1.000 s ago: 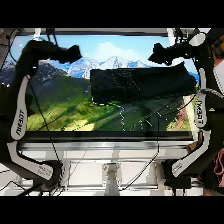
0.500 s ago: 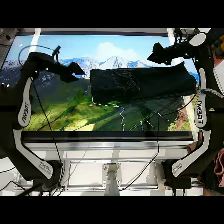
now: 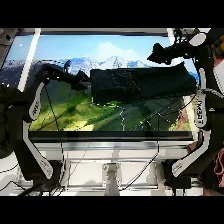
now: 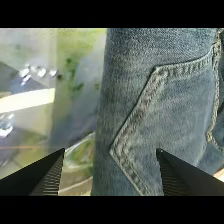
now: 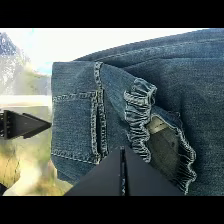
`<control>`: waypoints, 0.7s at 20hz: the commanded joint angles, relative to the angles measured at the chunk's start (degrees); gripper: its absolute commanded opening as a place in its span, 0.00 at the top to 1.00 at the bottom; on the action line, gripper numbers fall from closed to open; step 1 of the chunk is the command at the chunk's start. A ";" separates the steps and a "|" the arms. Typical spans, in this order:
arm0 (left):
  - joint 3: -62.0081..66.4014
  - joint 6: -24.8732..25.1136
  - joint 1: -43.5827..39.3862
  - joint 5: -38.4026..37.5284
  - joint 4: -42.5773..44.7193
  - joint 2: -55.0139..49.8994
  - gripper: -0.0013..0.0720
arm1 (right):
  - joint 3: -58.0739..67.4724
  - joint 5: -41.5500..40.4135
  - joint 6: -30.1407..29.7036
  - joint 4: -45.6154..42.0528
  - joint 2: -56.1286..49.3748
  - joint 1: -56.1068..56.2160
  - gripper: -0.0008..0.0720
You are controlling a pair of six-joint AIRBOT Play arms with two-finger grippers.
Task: Fold the clothes and pants, and hang the long-sleeved shirts on hangers.
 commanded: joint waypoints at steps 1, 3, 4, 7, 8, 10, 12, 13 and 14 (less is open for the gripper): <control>0.00 0.04 -1.64 -2.38 -1.75 -1.40 0.11 | 0.00 -0.04 -0.33 0.02 -0.04 0.00 0.96; 0.00 0.04 -2.69 -2.89 -2.69 -1.49 0.11 | 0.00 -0.09 -0.33 0.02 -0.04 0.00 0.96; 0.00 0.04 -3.23 -2.89 -3.04 -1.51 0.11 | 0.00 -0.28 -0.33 0.02 -0.07 0.00 0.96; 0.00 0.02 -5.25 -2.91 -3.06 -1.64 0.15 | 0.00 -0.57 -0.33 0.02 -0.07 0.00 0.96; 0.00 0.02 -5.92 -2.91 -3.13 -1.68 0.23 | 0.00 -0.59 -0.33 0.02 -0.07 0.00 0.96; 0.00 0.04 -6.91 -2.86 -3.23 -1.62 0.66 | 0.00 -0.72 -0.33 -0.02 -0.11 0.00 0.96; 0.04 0.04 -7.10 -2.60 -3.21 -1.33 0.94 | 0.00 -1.05 -0.33 -0.02 -0.33 0.00 0.96; 0.07 0.07 -7.08 -1.73 -3.17 -1.03 0.94 | -0.02 -1.05 -0.33 -0.02 -0.57 0.00 0.96; 0.07 0.07 -6.82 -1.05 -2.95 -0.57 0.94 | -0.02 -1.03 -0.33 0.11 -0.94 0.00 0.96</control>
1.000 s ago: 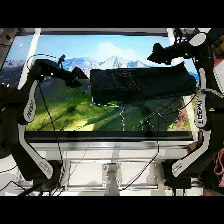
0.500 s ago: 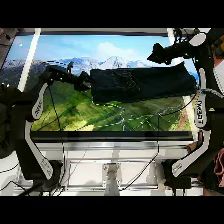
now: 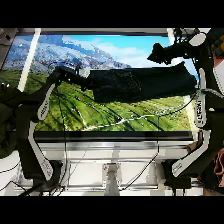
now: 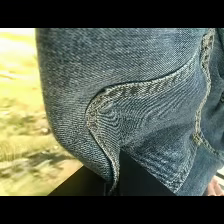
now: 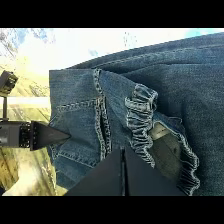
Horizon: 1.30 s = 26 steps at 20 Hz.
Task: Fold the clothes and pants, and hang the long-sleeved shirts on hangers.
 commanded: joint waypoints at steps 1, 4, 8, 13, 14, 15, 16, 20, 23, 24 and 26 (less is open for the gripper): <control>0.04 0.04 0.11 2.21 0.07 1.27 0.95 | -0.13 -0.24 0.04 0.17 -1.09 0.02 0.96; 0.02 0.20 1.42 4.09 5.95 3.82 0.95 | -1.18 -0.31 0.04 0.20 -3.06 0.50 0.96; 0.02 0.17 3.37 11.61 18.49 8.07 0.95 | -2.25 0.35 0.04 0.22 -6.25 3.15 0.96; 0.02 -0.04 5.51 21.35 43.89 15.61 0.95 | -2.25 0.63 0.02 0.22 -10.14 10.45 0.96; 0.02 -0.04 6.10 21.51 48.35 17.70 0.95 | -2.25 0.63 0.02 0.20 -10.88 12.37 0.96; 0.02 -0.07 6.86 21.53 51.08 19.85 0.95 | -2.27 0.59 0.00 0.22 -11.50 14.25 0.96; 0.02 -0.04 7.78 21.55 51.45 21.81 0.95 | -2.25 0.59 0.02 0.22 -12.24 16.37 0.96; 0.02 0.85 10.95 22.99 44.98 28.76 0.95 | -2.25 -1.86 0.00 2.78 -14.47 24.65 0.96; 0.02 2.56 11.13 25.73 42.12 32.28 0.95 | -2.25 -5.46 0.07 2.69 -15.96 30.97 0.96; 0.02 2.56 11.13 26.73 41.88 33.20 0.95 | -2.25 -6.82 0.35 2.75 -16.63 32.70 0.97; 0.00 2.56 11.13 28.70 40.00 34.40 0.95 | -2.25 -9.92 3.85 2.71 -18.34 35.30 0.97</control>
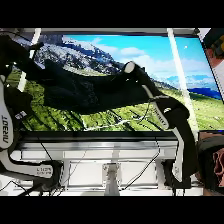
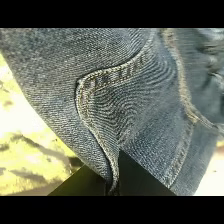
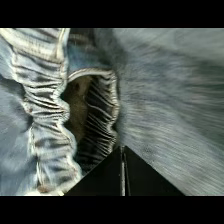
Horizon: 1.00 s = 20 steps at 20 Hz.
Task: Fold the clothes and pants, and hang the long-sleeved shirts on hangers.
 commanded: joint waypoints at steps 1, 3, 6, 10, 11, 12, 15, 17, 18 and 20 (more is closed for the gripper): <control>0.04 0.55 0.31 2.47 -3.50 2.97 0.95 | 0.02 -5.90 5.18 0.15 -2.80 5.16 0.97; 0.02 0.55 0.31 2.12 -6.88 3.02 0.95 | 0.07 -6.58 9.22 -0.68 -3.15 4.66 0.97; 0.02 -0.22 0.28 0.61 -14.38 2.99 0.94 | 2.12 -0.31 10.25 -6.19 -0.31 -0.44 0.97; 0.02 -7.21 -3.26 -13.68 -21.51 2.93 0.95 | 2.51 6.88 2.54 -14.21 8.48 -12.52 0.97; 0.02 -8.15 -5.70 -17.14 -21.55 2.69 0.95 | 2.51 9.05 0.20 -14.14 10.19 -16.06 0.97; 0.02 -8.83 -9.01 -20.48 -21.57 2.19 0.95 | 2.51 10.73 -0.33 -13.97 11.37 -19.23 0.97; 0.02 -11.50 -20.48 -30.62 -21.57 -1.46 0.95 | 2.54 12.55 -0.31 -10.93 13.16 -27.78 0.97; 0.02 -14.38 -28.63 -40.89 -21.57 -5.86 0.95 | 2.62 13.49 -0.31 -7.34 13.44 -32.35 0.97; 0.02 -16.17 -32.83 -48.41 -21.68 -8.68 0.95 | 2.64 14.40 -0.28 -6.12 13.44 -33.99 0.96; 0.04 -18.93 -40.76 -66.69 -22.82 -14.36 0.94 | 2.64 15.74 0.22 -4.72 13.44 -36.63 0.89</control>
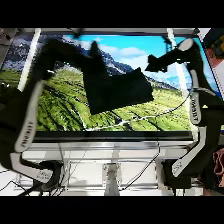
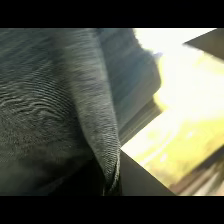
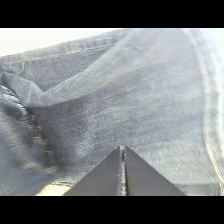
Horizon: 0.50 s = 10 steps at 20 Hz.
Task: Fold the clothes and pants, and hang the long-sleeved shirts on hangers.
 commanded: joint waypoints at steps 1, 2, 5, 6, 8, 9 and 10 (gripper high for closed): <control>0.07 -6.25 -14.51 -34.05 -2.32 -9.03 0.84 | 0.15 2.51 0.00 3.96 0.55 -6.21 0.70; 0.07 -8.41 -18.18 -43.85 -2.32 -11.37 0.53 | 0.15 2.51 -0.02 5.05 0.55 -7.52 0.41; 0.07 -17.77 -23.89 -58.34 -1.36 -14.45 0.28 | 0.13 2.08 -0.09 11.23 0.55 -11.69 0.22; 0.07 -17.90 -24.02 -57.72 -0.83 -14.47 0.28 | 0.13 1.66 -0.28 12.39 0.55 -12.66 0.22; 0.07 -17.92 -23.50 -56.89 -0.76 -14.05 0.28 | 0.13 1.03 -0.35 12.39 0.52 -13.68 0.22; 0.07 -17.92 -22.82 -56.54 -0.79 -13.49 0.28 | 0.13 0.61 -0.72 12.26 0.50 -13.94 0.21; 0.07 -17.90 -21.88 -55.91 -0.74 -12.52 0.28 | 0.13 0.48 -0.72 12.28 0.37 -13.97 0.13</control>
